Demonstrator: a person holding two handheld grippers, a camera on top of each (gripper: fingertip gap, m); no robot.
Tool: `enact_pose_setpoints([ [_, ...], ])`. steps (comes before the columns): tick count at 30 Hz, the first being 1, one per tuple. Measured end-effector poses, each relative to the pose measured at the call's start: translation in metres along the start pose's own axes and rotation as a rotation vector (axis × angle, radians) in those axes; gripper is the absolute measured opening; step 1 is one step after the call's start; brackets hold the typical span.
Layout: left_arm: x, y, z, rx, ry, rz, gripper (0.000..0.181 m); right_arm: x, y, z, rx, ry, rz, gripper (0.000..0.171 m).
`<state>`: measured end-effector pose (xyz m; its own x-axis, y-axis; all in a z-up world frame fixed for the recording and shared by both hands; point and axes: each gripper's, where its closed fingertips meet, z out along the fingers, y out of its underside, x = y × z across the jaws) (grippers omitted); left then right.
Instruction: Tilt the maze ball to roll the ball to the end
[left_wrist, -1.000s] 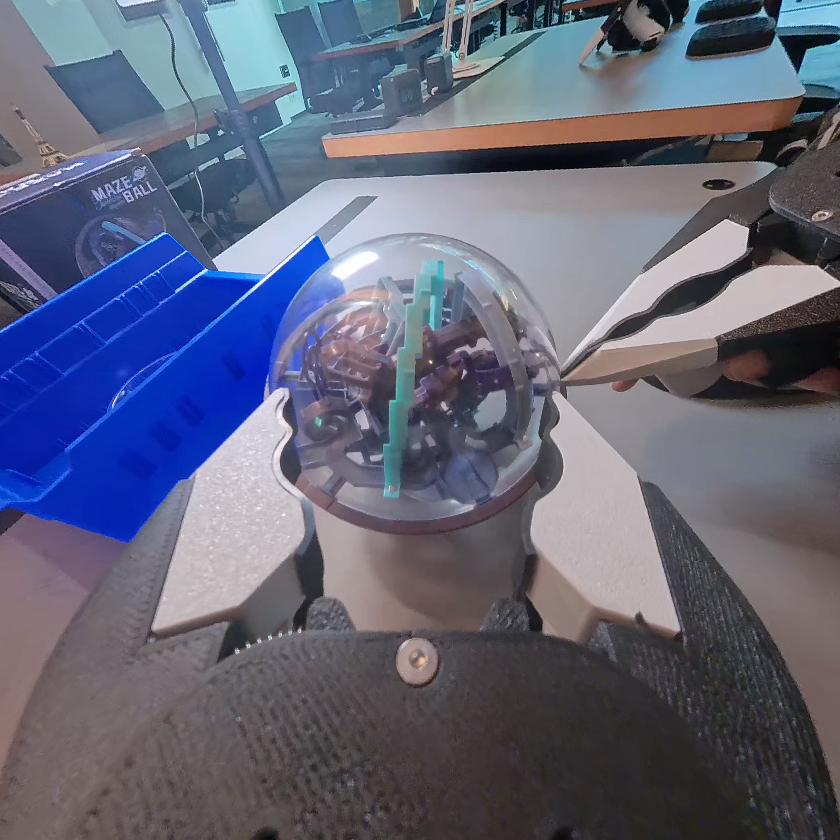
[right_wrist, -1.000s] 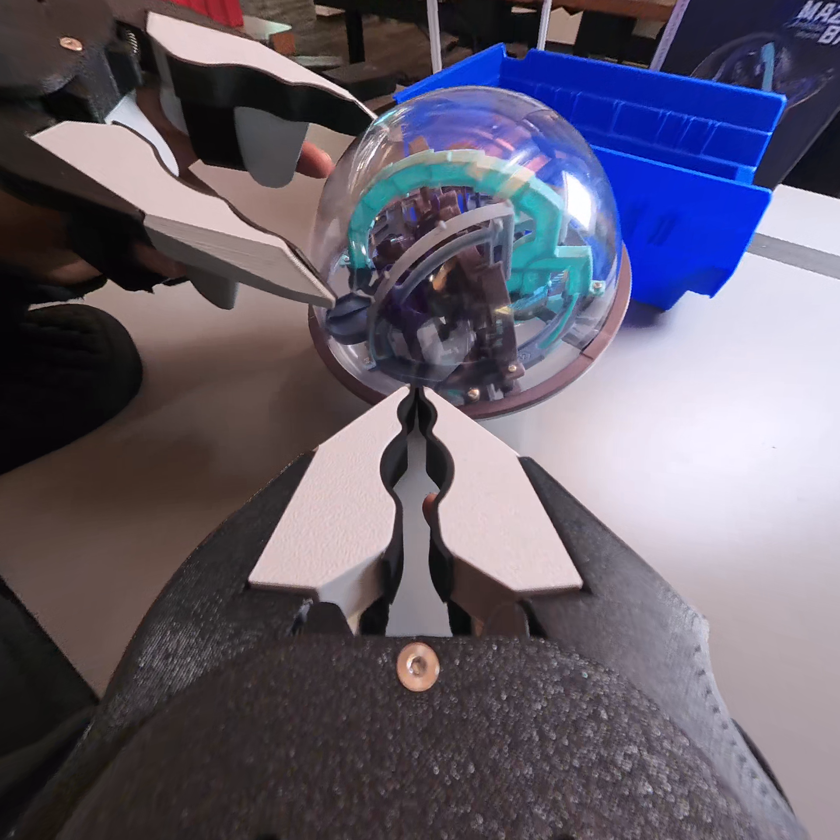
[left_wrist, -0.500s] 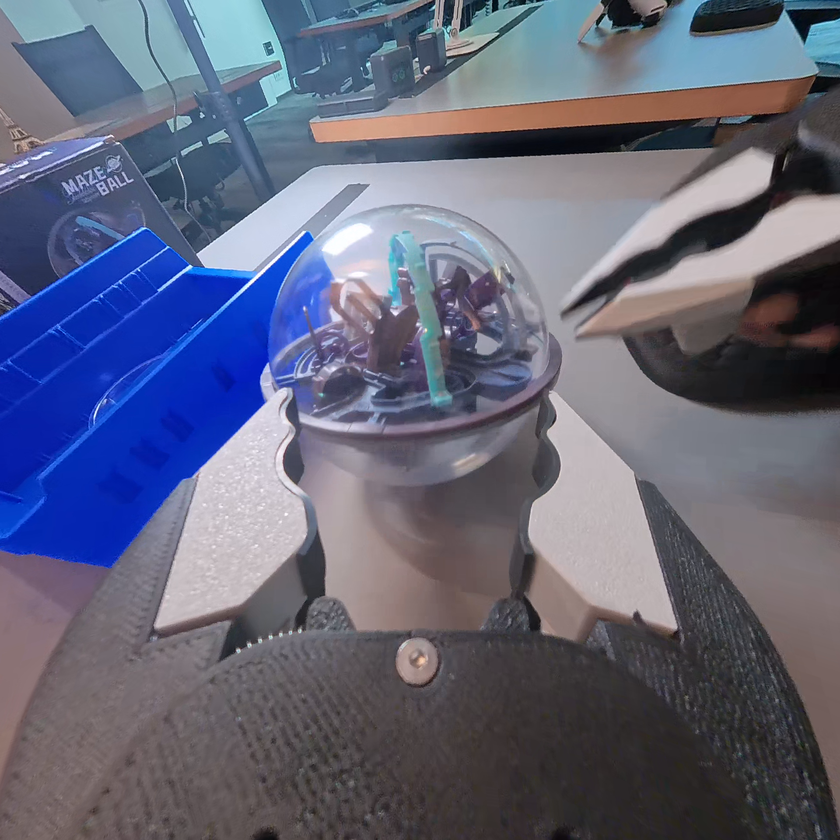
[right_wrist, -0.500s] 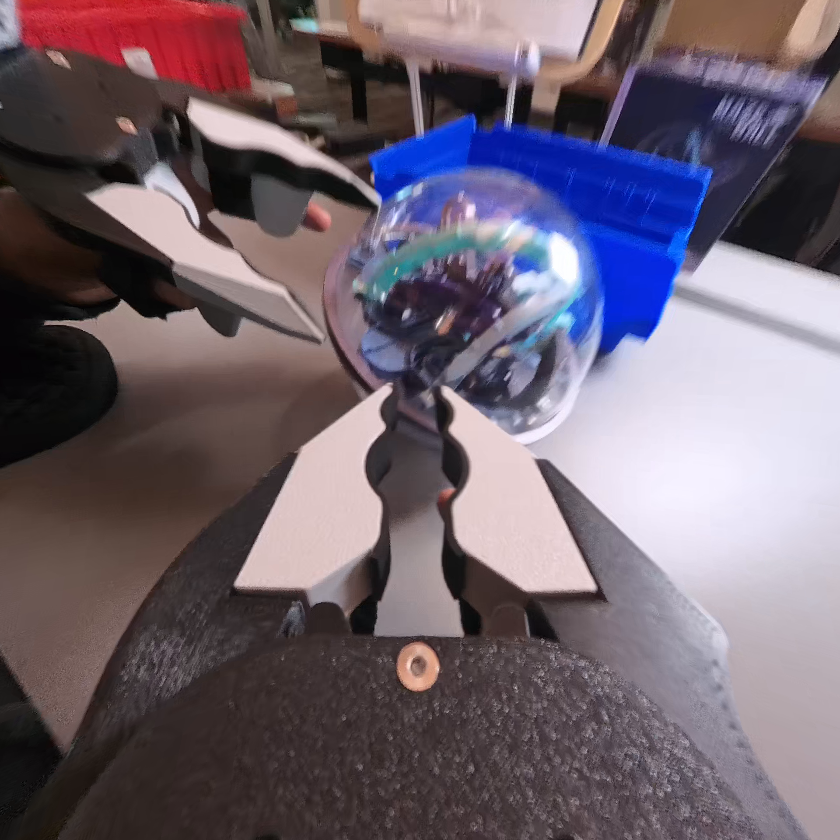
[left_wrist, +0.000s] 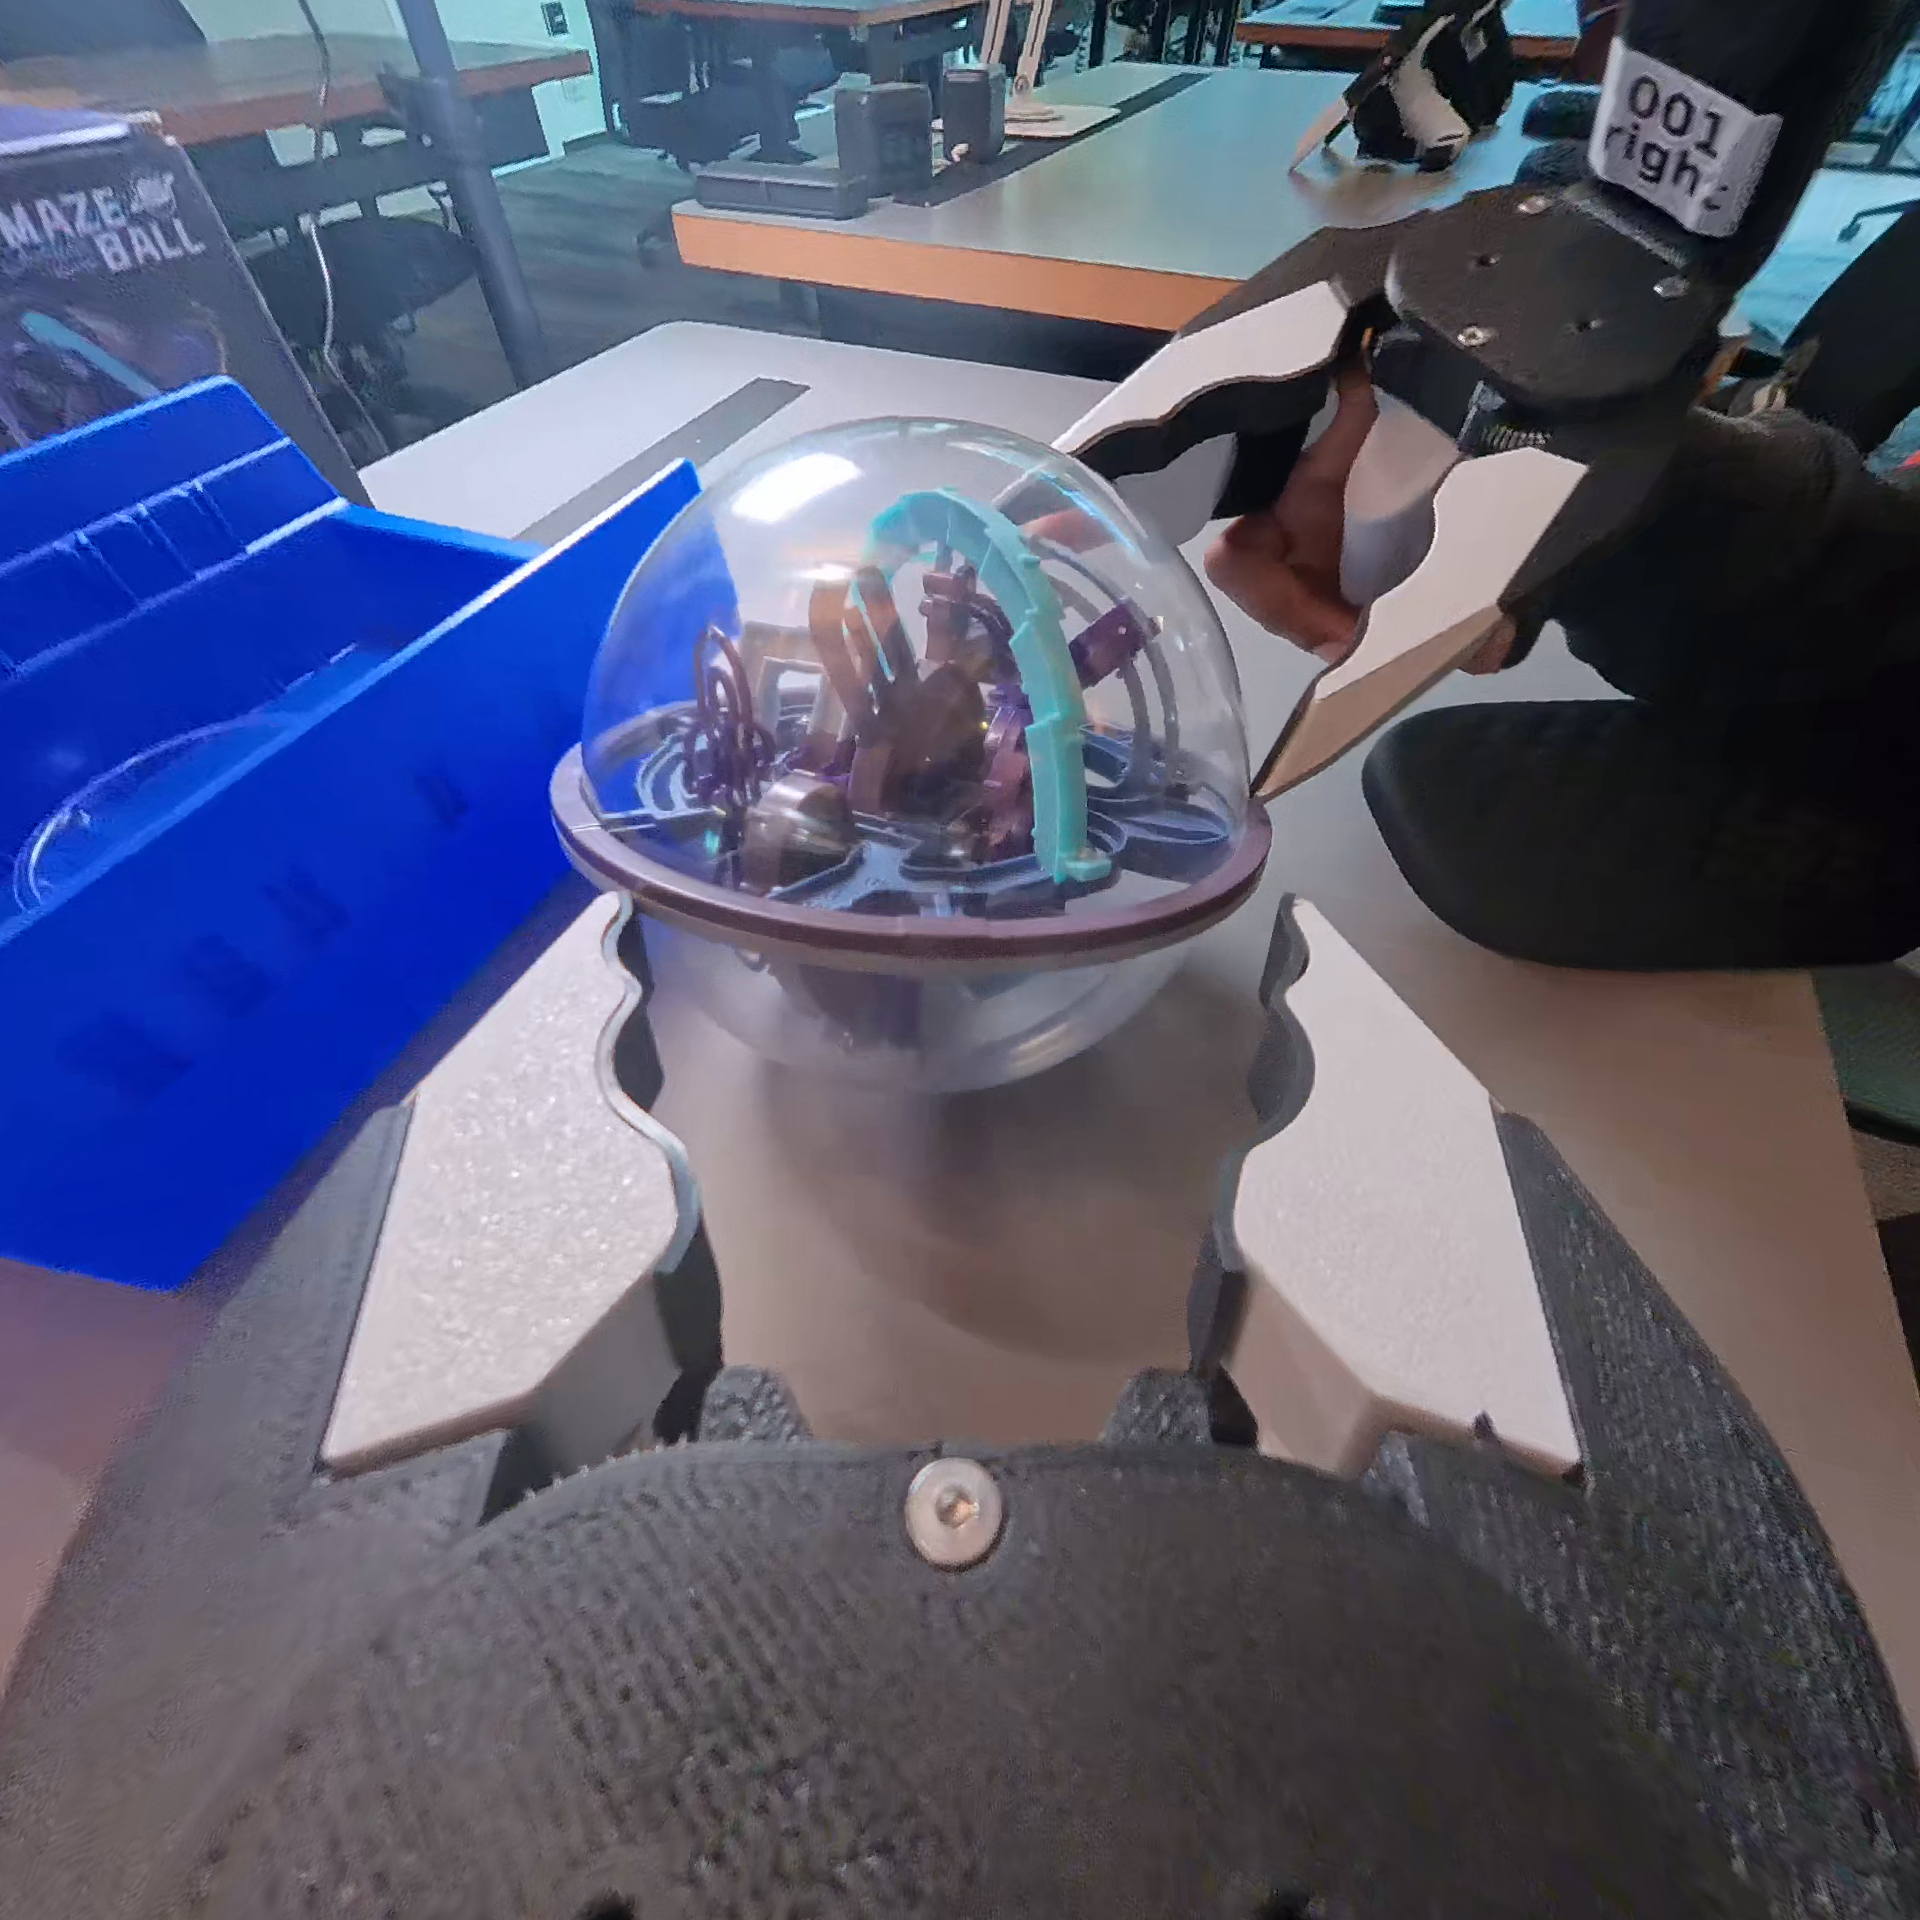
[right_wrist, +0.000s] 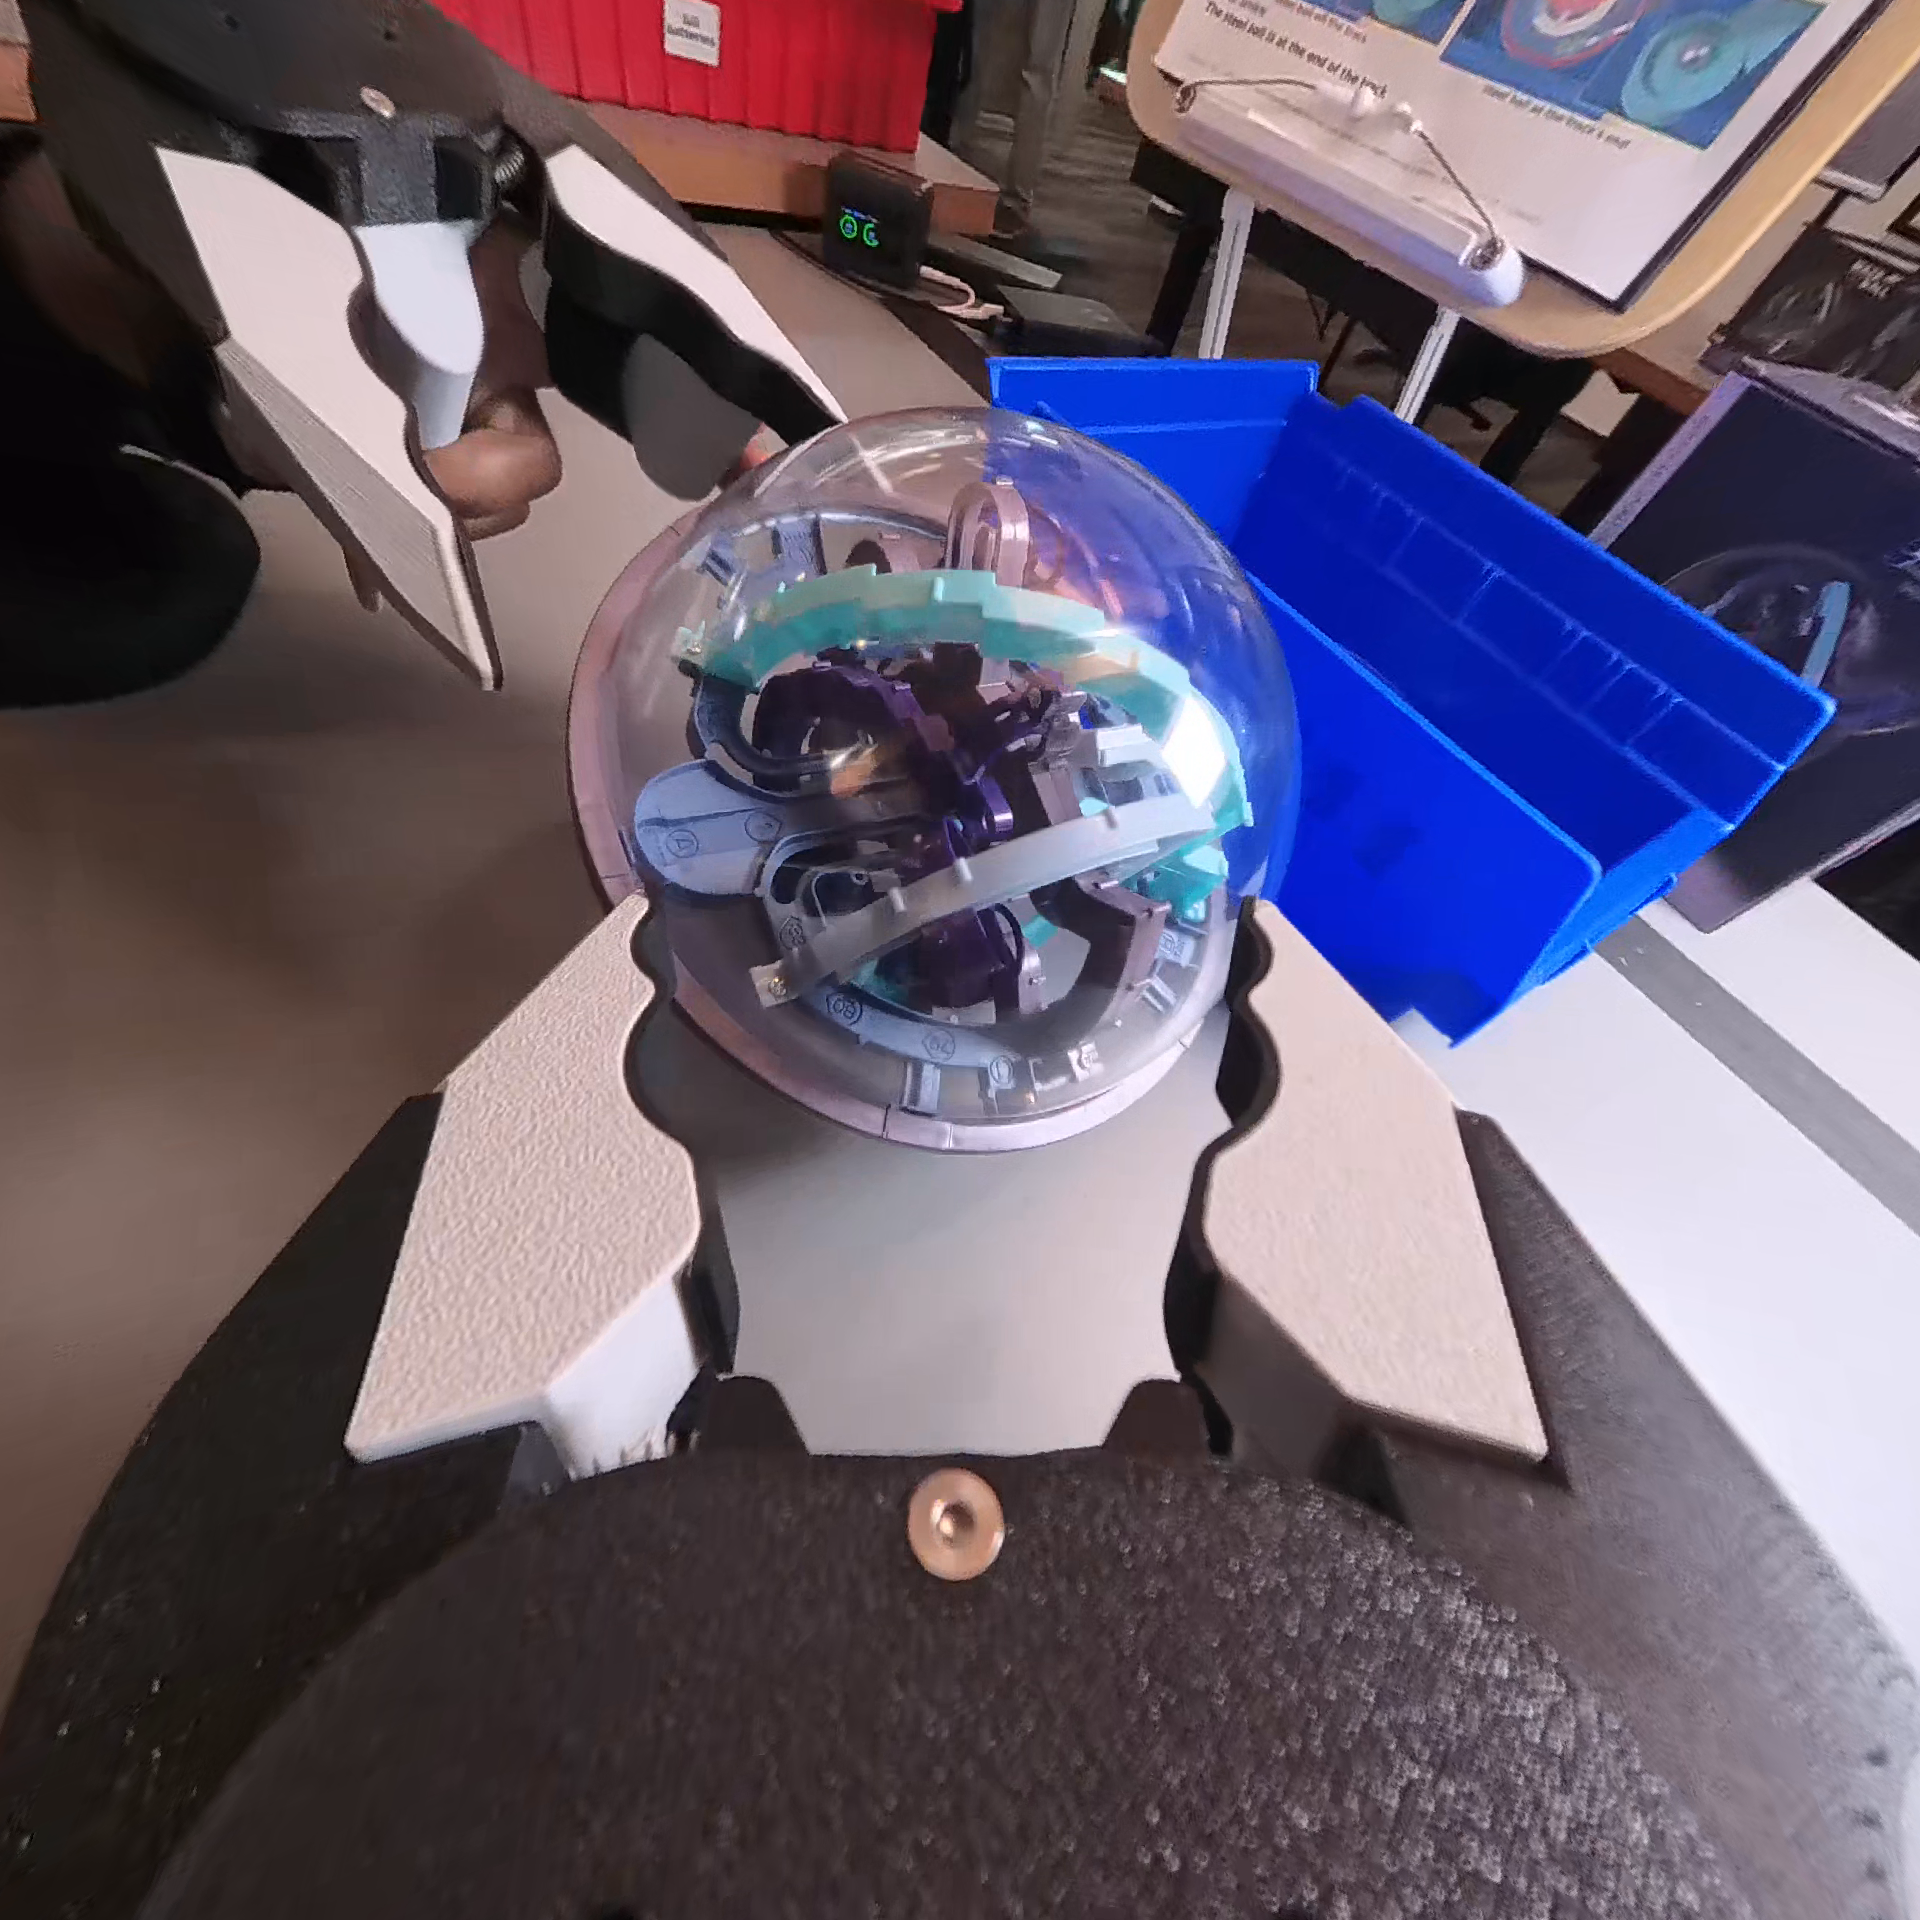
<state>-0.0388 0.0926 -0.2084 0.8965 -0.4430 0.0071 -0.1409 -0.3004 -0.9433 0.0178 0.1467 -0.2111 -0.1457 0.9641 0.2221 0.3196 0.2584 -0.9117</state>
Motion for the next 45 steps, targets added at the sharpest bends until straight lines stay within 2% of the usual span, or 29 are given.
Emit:
enact_pose_setpoints([
  [8, -0.022, -0.006, -0.006, 0.011, -0.045, -0.029, 0.121, -0.019, -0.017, -0.001, 0.035, 0.009, -0.017, 0.097],
  [12, -0.026, -0.025, -0.023, 0.072, -0.056, -0.004, 0.116, -0.015, -0.017, -0.011, 0.065, -0.068, -0.025, 0.109],
  [15, -0.006, -0.017, -0.014, -0.002, -0.008, 0.049, 0.126, 0.0, -0.007, -0.005, 0.066, -0.138, 0.017, 0.114],
  [19, 0.0, -0.011, -0.002, -0.023, -0.01, 0.128, 0.125, -0.003, -0.005, 0.011, 0.087, -0.231, 0.043, 0.117],
  [22, -0.002, -0.012, -0.002, -0.017, 0.005, 0.12, 0.124, -0.011, -0.005, 0.013, 0.101, -0.256, 0.061, 0.106],
  [24, -0.005, -0.013, -0.002, -0.001, 0.018, 0.096, 0.123, -0.014, -0.002, 0.013, 0.098, -0.262, 0.067, 0.103],
  [30, -0.013, -0.018, 0.002, 0.015, 0.096, 0.045, 0.12, -0.017, 0.005, 0.008, 0.096, -0.324, 0.12, 0.115],
  [34, -0.021, -0.021, 0.008, 0.032, 0.176, -0.005, 0.12, -0.013, 0.012, 0.018, 0.061, -0.282, 0.074, 0.12],
  [40, -0.038, -0.023, 0.016, 0.101, 0.295, -0.211, 0.12, -0.002, 0.019, 0.03, 0.03, -0.143, 0.022, 0.112],
  [45, -0.04, -0.02, 0.011, 0.149, 0.368, -0.312, 0.118, -0.007, 0.014, 0.027, 0.06, -0.14, 0.05, 0.113],
])
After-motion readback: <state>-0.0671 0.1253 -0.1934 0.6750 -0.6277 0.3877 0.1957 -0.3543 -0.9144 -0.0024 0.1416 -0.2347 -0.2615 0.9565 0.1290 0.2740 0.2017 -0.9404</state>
